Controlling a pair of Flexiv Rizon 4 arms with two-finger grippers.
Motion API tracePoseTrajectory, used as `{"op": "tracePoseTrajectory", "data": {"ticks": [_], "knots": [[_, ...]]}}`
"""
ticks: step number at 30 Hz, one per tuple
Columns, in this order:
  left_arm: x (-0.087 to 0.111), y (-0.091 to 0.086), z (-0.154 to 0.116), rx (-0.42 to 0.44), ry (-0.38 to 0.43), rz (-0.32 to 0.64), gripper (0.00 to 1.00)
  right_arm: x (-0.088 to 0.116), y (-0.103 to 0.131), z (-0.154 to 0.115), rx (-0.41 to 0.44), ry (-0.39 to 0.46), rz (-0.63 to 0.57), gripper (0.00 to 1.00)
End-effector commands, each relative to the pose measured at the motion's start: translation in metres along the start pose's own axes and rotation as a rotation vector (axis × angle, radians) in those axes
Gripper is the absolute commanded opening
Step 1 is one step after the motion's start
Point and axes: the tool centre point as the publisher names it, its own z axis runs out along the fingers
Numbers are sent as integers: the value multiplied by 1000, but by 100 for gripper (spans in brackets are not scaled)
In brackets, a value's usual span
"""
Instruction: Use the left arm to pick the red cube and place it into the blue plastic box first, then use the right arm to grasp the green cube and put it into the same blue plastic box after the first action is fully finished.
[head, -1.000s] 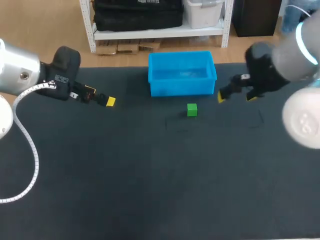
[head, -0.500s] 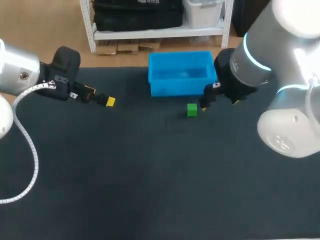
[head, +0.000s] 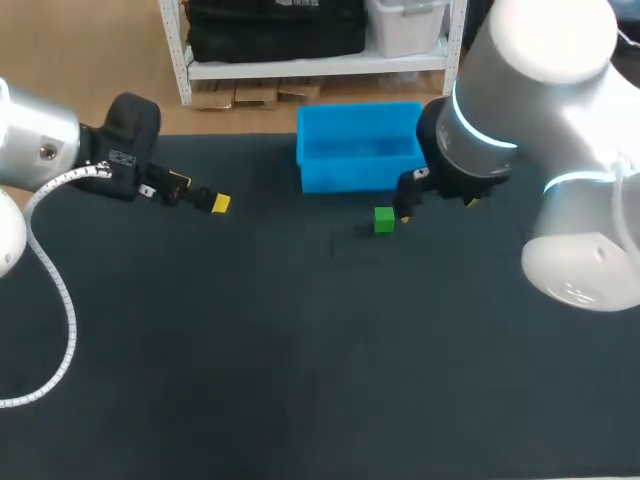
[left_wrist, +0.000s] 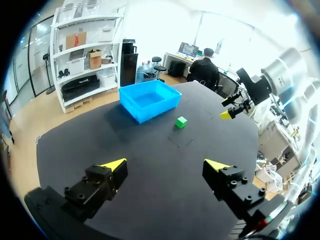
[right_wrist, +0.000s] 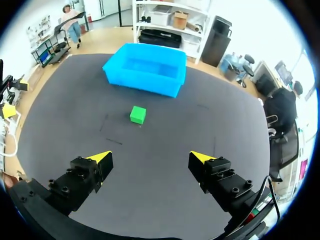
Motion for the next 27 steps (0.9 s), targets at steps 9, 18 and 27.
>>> {"op": "tracePoseTrajectory", "data": {"ticks": [9,18,27], "knots": [[2,0,-1,3,-8,2,100,-2,8,13,57,40,121,100],[2,0,-1,3,-8,2,100,-14,21,32,51,120,197,100],[2,0,-1,3,-8,2,100,-24,29,51,70,188,221,100]]}}
